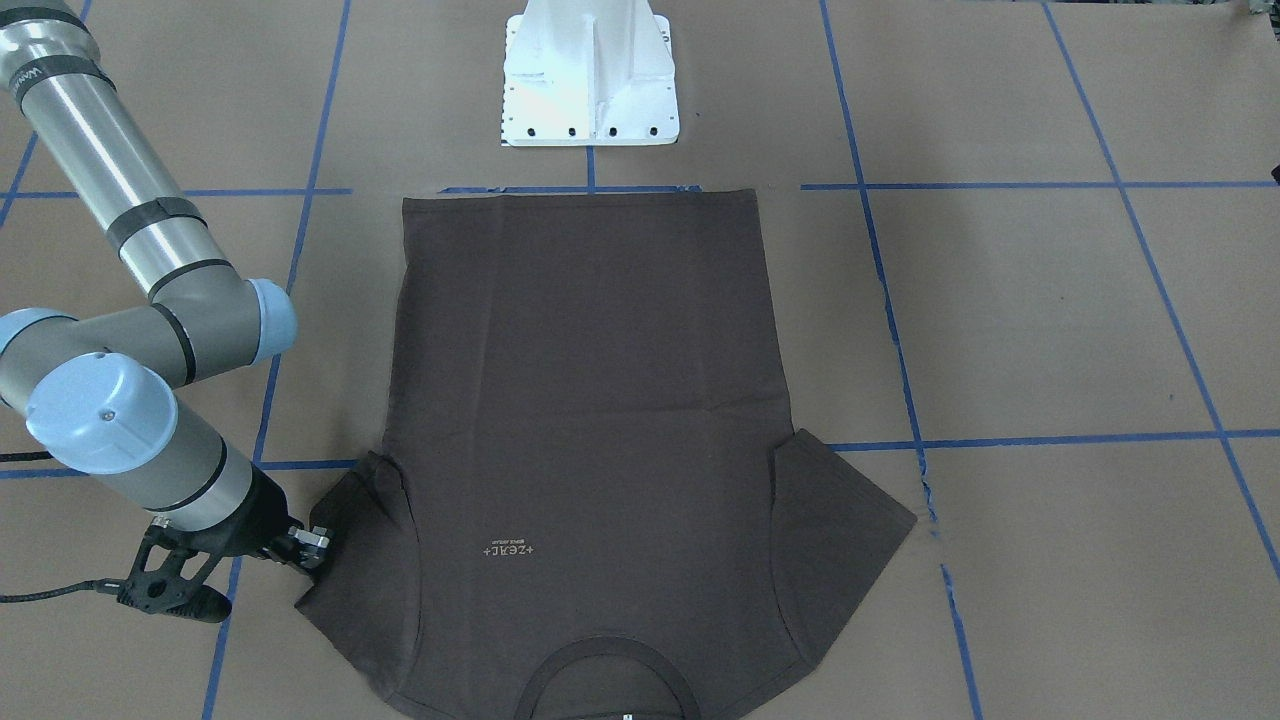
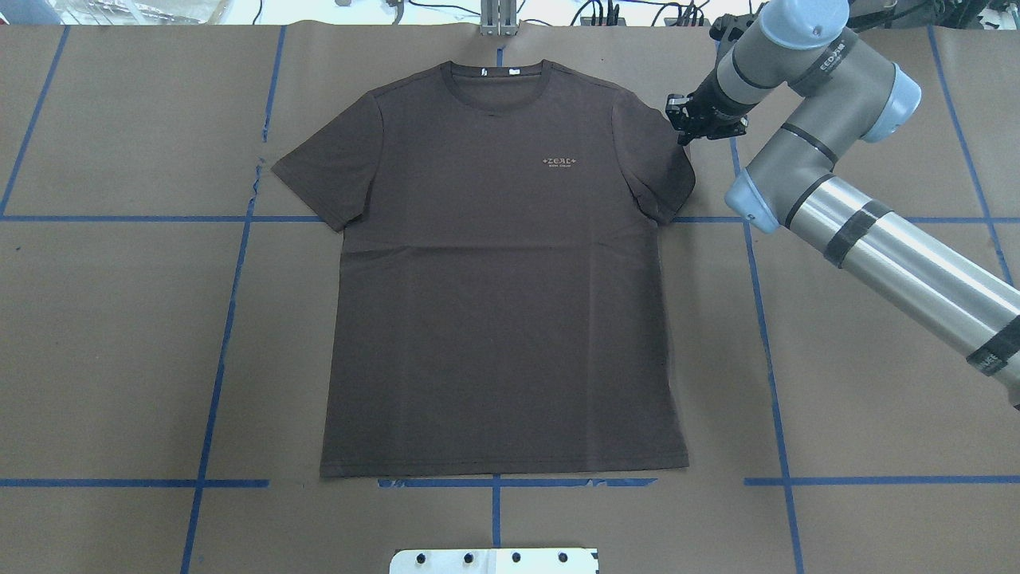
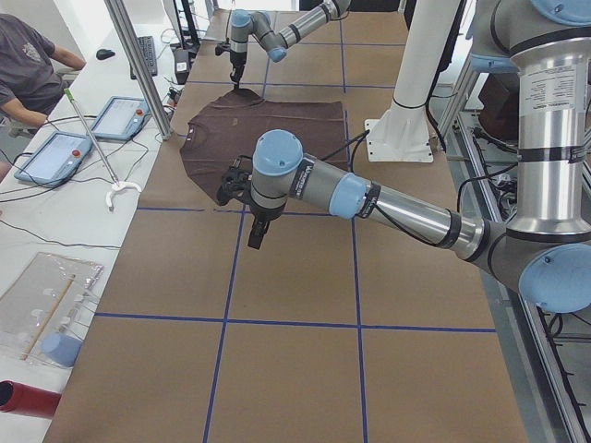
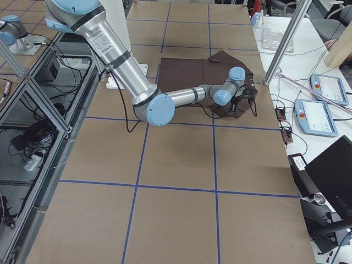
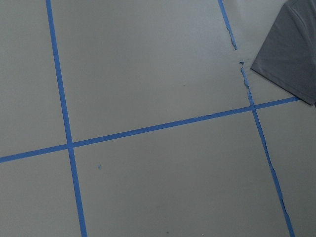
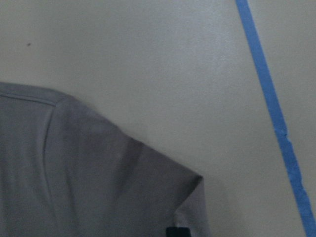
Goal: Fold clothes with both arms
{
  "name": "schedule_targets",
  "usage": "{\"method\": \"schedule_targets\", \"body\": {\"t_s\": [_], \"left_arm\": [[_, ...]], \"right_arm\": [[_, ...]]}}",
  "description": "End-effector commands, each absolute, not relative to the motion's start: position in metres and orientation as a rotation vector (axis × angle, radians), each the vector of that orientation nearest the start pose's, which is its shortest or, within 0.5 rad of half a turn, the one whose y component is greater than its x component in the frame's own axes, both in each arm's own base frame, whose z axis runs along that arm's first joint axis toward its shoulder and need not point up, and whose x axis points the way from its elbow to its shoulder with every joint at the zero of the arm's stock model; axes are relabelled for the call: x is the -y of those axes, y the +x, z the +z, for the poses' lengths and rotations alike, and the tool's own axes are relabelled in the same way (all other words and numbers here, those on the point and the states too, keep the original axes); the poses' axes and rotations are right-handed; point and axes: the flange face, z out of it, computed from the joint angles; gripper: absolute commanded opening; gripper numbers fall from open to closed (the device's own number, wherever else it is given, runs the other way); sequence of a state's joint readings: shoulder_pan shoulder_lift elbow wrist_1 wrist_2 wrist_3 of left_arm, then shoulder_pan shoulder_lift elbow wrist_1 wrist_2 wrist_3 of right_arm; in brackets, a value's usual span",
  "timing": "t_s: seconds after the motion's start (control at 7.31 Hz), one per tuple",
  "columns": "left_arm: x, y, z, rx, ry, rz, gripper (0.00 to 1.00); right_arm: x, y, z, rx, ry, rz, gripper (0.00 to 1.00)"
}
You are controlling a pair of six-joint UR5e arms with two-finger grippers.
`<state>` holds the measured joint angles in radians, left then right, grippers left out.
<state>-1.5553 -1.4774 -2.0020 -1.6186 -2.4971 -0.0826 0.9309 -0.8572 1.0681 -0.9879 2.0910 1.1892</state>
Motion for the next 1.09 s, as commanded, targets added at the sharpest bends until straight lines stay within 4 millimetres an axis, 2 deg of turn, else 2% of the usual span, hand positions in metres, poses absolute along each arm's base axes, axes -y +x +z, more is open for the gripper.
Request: {"method": "schedule_targets", "body": {"t_s": [0.0,0.14,0.27,0.55,0.82,0.96], "left_arm": [[0.440,-0.049,0.462,-0.928,0.336,0.123,1.00],[0.431,-0.049,0.460,-0.926,0.338,0.124,1.00],[0.429,-0.049,0.456,-0.927,0.346,0.127,1.00],[0.428,-0.049,0.450,-0.927,0.356,0.132,1.00],[0.427,-0.049,0.449,-0.927,0.358,0.133,1.00],[0.427,-0.049,0.449,-0.927,0.358,0.133,1.00]], "right_arm": [[0.662,-0.467,0.325,0.983,0.052,0.351,0.00],[0.653,-0.486,0.322,0.963,0.081,0.377,0.00],[0.653,-0.491,0.328,0.945,0.093,0.383,0.00],[0.667,-0.505,0.319,0.921,0.112,0.399,0.00],[0.682,-0.514,0.321,0.884,0.125,0.422,0.00],[0.683,-0.515,0.320,0.881,0.127,0.424,0.00]]}}
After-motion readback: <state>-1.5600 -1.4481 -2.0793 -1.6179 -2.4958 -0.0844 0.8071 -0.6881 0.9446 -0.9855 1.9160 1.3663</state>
